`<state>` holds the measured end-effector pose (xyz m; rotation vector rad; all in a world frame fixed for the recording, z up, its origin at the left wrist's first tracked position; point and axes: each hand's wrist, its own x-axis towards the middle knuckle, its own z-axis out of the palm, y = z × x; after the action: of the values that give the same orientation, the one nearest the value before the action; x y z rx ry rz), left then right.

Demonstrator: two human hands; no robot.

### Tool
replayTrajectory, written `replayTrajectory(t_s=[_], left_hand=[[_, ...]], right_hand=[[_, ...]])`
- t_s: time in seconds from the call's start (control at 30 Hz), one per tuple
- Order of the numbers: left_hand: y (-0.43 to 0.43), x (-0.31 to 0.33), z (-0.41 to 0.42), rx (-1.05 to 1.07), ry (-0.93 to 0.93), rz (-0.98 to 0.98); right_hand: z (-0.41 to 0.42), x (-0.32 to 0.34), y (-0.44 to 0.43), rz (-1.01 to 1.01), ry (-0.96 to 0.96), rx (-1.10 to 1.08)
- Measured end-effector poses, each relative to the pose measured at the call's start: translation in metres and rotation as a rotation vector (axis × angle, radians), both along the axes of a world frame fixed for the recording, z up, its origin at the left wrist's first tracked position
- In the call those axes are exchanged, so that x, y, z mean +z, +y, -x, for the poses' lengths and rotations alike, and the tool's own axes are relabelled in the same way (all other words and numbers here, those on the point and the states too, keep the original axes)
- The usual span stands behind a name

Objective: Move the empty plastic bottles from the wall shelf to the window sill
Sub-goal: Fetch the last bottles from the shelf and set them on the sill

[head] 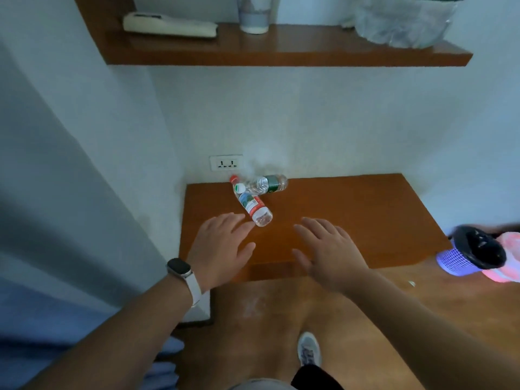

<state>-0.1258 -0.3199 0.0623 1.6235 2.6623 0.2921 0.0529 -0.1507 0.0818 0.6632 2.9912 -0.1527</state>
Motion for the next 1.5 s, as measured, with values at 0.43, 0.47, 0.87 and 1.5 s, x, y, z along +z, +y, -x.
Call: replayTrajectory(t_s=[0.43, 0.47, 0.87, 1.5], left_hand=[[0.105, -0.022, 0.057, 0.300, 0.076, 0.044], [0.114, -0.024, 0.058, 0.328, 0.056, 0.044], [0.170, -0.076, 0.044, 0.777, -0.258, 0.156], [0.223, -0.150, 0.103, 1.137, -1.153, -0.350]], right_hand=[[0.105, -0.023, 0.154, 0.080, 0.028, 0.349], [0.112, -0.024, 0.168, 0.079, 0.018, 0.369], [0.195, -0.068, 0.235, 0.102, -0.052, 0.553], [0.274, -0.075, 0.230, 0.343, -0.393, 0.414]])
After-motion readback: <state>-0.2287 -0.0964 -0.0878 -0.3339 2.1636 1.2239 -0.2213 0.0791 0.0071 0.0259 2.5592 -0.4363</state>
